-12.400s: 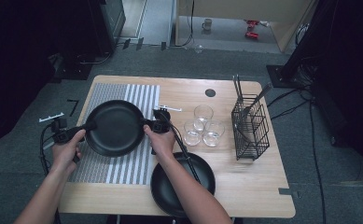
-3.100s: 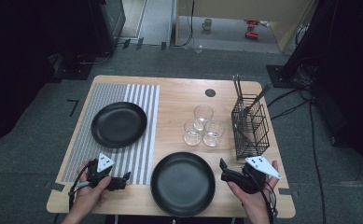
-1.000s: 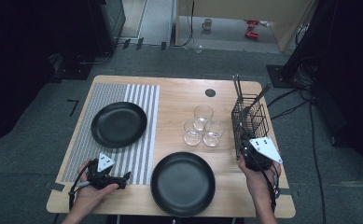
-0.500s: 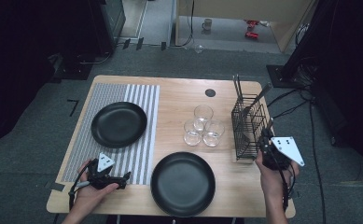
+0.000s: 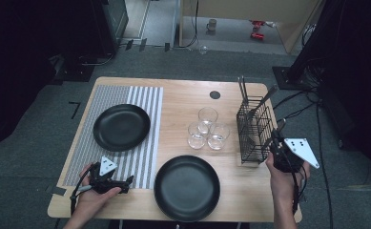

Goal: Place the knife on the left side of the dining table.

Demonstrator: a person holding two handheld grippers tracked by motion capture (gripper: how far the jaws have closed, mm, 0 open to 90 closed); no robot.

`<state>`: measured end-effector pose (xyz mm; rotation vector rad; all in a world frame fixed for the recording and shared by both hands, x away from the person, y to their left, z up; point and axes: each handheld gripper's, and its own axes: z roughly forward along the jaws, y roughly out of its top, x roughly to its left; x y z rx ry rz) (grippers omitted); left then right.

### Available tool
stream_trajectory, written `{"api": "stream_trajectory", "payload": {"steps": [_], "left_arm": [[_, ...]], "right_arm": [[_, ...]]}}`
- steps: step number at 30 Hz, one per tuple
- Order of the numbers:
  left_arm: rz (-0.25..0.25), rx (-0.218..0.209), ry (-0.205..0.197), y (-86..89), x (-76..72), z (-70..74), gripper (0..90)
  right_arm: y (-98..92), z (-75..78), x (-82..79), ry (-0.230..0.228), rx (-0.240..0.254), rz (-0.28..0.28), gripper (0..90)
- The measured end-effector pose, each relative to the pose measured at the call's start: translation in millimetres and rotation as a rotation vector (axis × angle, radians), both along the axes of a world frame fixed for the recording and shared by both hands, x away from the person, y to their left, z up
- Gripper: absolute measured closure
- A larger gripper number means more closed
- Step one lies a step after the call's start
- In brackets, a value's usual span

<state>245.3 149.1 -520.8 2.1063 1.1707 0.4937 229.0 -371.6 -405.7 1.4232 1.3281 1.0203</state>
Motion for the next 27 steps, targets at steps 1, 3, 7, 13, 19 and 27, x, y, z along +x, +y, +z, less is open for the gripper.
{"api": "stream_trajectory", "payload": {"steps": [1, 3, 7, 13, 19, 27], "left_arm": [[0.0, 0.0, 0.0, 0.0, 0.0, 0.0, 0.0], [0.0, 0.0, 0.0, 0.0, 0.0, 0.0, 0.0], [0.0, 0.0, 0.0, 0.0, 0.0, 0.0, 0.0], [0.001, -0.001, 0.0, -0.1, 0.0, 0.0, 0.0], [0.001, 0.0, 0.0, -0.1, 0.0, 0.0, 0.0], [0.001, 0.0, 0.0, -0.1, 0.0, 0.0, 0.0]], "right_arm": [[-0.1, 0.0, 0.1, -0.001, 0.0, 0.0, 84.3], [0.0, -0.1, 0.3, -0.002, -0.003, 0.001, 84.3], [1.7, -0.8, 0.3, -0.004, -0.016, 0.016, 84.3], [12.0, -4.7, -1.7, -0.014, -0.087, 0.069, 83.6], [20.7, -7.8, -0.3, -0.021, -0.14, 0.087, 83.6], [13.5, -3.5, 4.0, -0.01, -0.114, 0.052, 84.3]]}}
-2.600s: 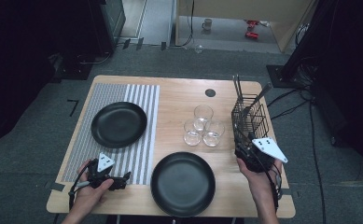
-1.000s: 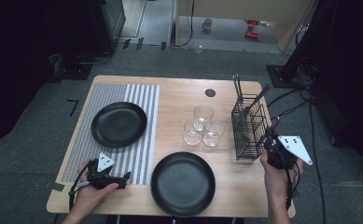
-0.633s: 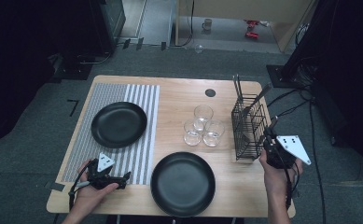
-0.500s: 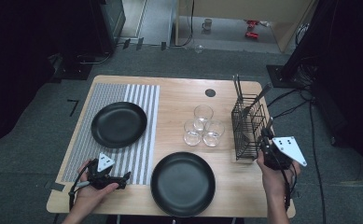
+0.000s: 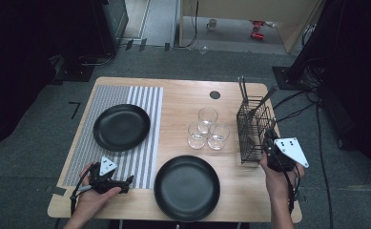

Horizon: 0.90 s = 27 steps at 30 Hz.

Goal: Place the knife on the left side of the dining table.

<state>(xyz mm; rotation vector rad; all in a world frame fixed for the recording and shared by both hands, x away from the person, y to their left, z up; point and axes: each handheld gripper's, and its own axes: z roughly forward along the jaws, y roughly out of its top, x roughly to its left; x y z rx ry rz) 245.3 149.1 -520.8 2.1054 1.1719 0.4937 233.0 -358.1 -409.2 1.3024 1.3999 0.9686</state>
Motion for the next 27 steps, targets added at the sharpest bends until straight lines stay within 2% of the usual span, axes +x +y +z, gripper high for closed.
{"api": "stream_trajectory", "payload": {"steps": [4, 5, 8, 11, 13, 15, 22, 23, 27], "left_arm": [[0.0, 0.0, 0.0, 0.0, 0.0, 0.0, 0.0], [0.0, 0.0, 0.0, 0.0, 0.0, 0.0, 0.0], [0.001, 0.0, 0.0, -0.1, 0.0, 0.0, 0.0], [0.002, 0.0, 0.0, -0.1, 0.0, 0.0, 0.0], [0.002, -0.001, 0.0, -0.1, 0.0, 0.0, 0.0], [0.002, -0.001, 0.0, -0.1, 0.0, 0.0, 0.0], [0.001, 0.0, 0.0, -0.1, 0.0, 0.0, 0.0], [0.002, 0.0, 0.0, -0.1, 0.0, 0.0, 0.0], [0.002, 0.0, 0.0, -0.1, 0.0, 0.0, 0.0]], "right_arm": [[-1.5, 1.1, 1.2, 0.004, 0.007, 0.0, 84.4], [-2.2, 2.6, 1.1, -0.009, 0.01, 0.006, 84.4], [-5.2, 17.0, -0.3, -0.038, 0.033, 0.003, 84.5], [-9.3, 31.8, -2.7, -0.066, 0.095, 0.011, 84.4], [-7.9, 33.1, -4.2, -0.069, 0.097, 0.017, 84.5], [-6.1, 29.3, -4.8, -0.068, 0.094, 0.028, 84.4], [-7.0, 3.8, -2.2, -0.026, 0.168, 0.04, 84.4], [-6.9, 1.0, -2.2, -0.022, 0.162, 0.037, 84.3], [-9.0, -2.0, -4.7, -0.038, 0.178, 0.037, 84.2]]}}
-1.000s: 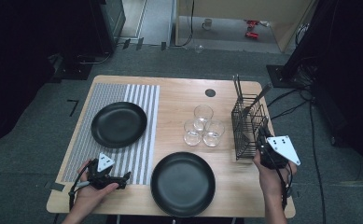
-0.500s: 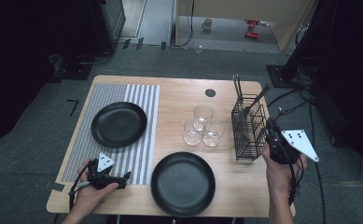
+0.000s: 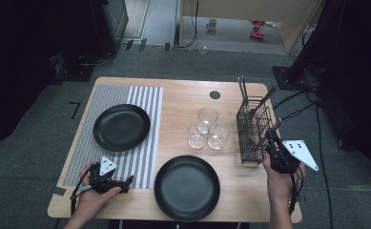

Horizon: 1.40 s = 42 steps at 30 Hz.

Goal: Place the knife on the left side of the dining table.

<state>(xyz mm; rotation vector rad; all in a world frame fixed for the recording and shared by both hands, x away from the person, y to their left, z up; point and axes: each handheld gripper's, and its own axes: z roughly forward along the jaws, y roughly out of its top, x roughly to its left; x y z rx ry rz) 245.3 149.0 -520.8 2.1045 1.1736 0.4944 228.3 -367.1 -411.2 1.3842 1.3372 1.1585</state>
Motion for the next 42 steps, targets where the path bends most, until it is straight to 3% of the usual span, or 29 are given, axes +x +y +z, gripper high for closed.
{"api": "stream_trajectory", "payload": {"steps": [7, 10, 13, 20, 34, 39, 42], "left_arm": [[0.001, 0.0, 0.0, -0.1, 0.0, 0.0, 0.0], [0.002, 0.0, 0.0, -0.1, 0.0, 0.0, 0.0], [0.002, 0.0, 0.0, -0.2, 0.0, 0.0, 0.0], [0.001, 0.0, 0.0, -0.1, 0.0, 0.0, 0.0], [0.006, 0.0, 0.0, -0.5, 0.4, 0.1, 0.0], [0.036, 0.005, -0.002, 1.0, -1.3, 0.8, 0.0], [0.034, -0.03, -0.011, 3.8, -1.0, 3.1, 0.0]], "right_arm": [[-6.0, -2.8, -1.9, 0.023, 0.034, 0.005, 83.5], [-7.4, -9.5, -0.1, 0.056, 0.052, 0.011, 82.4], [-6.7, -12.8, -1.5, 0.047, 0.035, 0.007, 83.2], [-6.7, -3.8, -1.8, 0.038, 0.013, 0.002, 83.6], [-4.9, 17.4, -7.1, 0.011, 0.04, 0.021, 83.6], [-3.1, 23.1, -7.3, 0.008, 0.043, 0.033, 83.6], [-2.3, 26.9, -7.5, 0.006, 0.043, 0.033, 83.6]]}}
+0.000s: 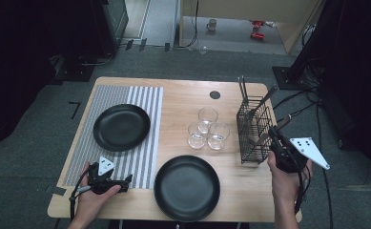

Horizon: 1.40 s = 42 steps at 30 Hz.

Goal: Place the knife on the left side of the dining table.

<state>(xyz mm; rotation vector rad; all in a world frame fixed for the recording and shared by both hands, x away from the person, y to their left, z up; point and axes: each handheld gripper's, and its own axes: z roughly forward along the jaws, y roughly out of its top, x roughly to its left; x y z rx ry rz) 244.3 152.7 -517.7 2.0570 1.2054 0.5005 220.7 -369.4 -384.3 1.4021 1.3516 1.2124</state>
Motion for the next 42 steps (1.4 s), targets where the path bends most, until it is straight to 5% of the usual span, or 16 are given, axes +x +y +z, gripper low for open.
{"api": "stream_trajectory", "payload": {"steps": [19, 42], "left_arm": [[-0.084, -0.055, -0.067, -26.5, 6.1, 37.7, 0.0], [-0.165, -0.089, -0.127, -63.5, 12.9, 66.2, 0.0]], "right_arm": [[4.4, 25.6, 0.1, -0.025, -0.001, 0.024, 83.6], [17.0, 46.7, -6.9, -0.058, -0.01, 0.072, 83.6]]}}
